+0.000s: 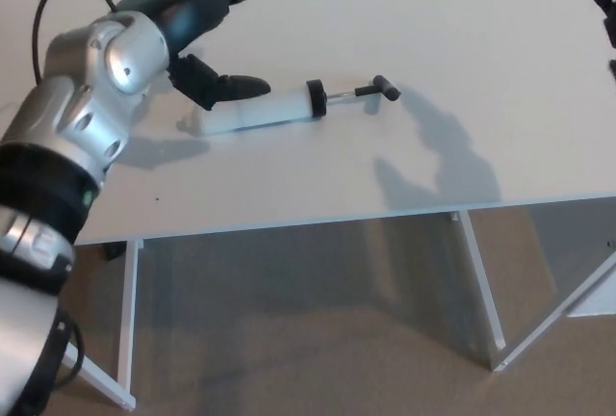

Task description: The robot walks towards a desk on which an air pump is kept in the middle. It lifts it up and holds it with its left hand and uses its right hand to compress it by pushing its handle inwards.

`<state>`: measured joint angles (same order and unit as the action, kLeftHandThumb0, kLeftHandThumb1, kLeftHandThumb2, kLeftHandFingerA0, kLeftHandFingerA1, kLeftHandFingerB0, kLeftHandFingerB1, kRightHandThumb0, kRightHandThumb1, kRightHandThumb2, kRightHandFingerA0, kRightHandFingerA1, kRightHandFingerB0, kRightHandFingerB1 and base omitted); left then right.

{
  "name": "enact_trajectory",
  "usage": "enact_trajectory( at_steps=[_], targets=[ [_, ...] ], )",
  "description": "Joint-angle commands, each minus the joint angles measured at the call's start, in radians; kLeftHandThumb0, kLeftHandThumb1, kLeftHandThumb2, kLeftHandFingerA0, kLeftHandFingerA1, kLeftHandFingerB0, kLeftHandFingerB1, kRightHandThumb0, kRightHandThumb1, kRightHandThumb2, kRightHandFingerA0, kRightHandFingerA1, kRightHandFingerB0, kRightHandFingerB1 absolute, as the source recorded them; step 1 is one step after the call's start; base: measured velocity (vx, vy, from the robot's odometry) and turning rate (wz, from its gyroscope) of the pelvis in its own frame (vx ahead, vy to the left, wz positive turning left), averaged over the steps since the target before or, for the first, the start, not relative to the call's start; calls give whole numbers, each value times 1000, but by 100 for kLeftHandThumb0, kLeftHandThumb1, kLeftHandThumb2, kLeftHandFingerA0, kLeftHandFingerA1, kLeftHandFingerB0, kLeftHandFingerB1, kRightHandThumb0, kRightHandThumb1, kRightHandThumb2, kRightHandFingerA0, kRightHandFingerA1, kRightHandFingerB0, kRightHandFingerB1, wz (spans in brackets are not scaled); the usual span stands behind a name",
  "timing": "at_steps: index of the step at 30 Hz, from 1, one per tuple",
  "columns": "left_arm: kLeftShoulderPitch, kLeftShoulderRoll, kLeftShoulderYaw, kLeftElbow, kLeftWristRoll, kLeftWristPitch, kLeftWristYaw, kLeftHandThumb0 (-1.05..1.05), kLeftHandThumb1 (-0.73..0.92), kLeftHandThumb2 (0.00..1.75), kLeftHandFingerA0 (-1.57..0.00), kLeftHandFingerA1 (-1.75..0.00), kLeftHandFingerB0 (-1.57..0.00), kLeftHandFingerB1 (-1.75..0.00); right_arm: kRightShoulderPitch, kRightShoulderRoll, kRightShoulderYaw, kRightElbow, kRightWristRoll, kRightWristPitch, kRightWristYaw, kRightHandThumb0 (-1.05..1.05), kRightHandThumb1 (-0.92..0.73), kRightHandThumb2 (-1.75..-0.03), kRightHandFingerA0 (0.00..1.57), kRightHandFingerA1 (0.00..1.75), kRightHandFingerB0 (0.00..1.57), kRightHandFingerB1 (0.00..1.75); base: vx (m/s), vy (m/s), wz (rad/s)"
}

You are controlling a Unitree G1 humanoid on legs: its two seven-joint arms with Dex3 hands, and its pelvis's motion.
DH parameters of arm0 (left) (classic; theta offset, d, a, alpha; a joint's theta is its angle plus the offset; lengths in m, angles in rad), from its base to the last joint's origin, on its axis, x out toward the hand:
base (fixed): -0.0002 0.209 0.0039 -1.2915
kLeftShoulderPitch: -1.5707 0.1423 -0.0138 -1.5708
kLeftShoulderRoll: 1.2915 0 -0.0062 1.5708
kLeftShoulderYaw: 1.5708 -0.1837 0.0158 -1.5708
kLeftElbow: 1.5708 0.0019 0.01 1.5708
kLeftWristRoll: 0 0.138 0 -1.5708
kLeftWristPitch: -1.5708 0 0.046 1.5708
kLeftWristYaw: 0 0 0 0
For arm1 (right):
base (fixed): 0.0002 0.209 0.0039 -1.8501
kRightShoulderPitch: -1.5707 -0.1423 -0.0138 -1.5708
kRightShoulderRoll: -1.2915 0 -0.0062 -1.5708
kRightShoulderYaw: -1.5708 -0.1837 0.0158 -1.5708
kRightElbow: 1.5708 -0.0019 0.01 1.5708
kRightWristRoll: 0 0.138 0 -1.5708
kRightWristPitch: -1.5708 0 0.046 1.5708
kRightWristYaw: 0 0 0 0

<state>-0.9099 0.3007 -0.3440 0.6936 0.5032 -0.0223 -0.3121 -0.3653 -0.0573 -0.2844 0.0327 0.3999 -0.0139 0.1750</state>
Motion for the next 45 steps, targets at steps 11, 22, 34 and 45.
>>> enact_trajectory(
  at_steps=[11, 22, 34, 45],
  targets=[
    [1515, 103, 1399, -1400, -1515, -80, -791, -83, 47, 90, 0, -5, -7, -18, 965, -100, -436, -853, 512, -179, 509, -90, -88, -68, 31, 31, 23, 28, 0, 0, 0],
    [1772, 116, 1451, -1198, -1652, 45, -1279, -95, 80, 65, -26, -35, -32, -30, 1240, 56, -383, -722, 512, -280, 713, -85, -88, -68, 30, 32, 23, 29, 0, 0, 0],
    [2036, 251, 1206, -1078, -1597, -58, -1302, -97, 63, 60, -52, -46, -47, -35, 1233, 39, -307, -446, 382, -274, 706, -81, -92, -69, 32, 33, 21, 29, 0, 0, 0],
    [1748, 248, 1085, -384, -1198, 43, -1283, -66, 63, 60, -55, -42, -50, -36, 1108, -2, -244, -122, 209, -279, 599, -79, -72, -104, 27, 48, 16, 42, 0, 0, 0]
  ],
)
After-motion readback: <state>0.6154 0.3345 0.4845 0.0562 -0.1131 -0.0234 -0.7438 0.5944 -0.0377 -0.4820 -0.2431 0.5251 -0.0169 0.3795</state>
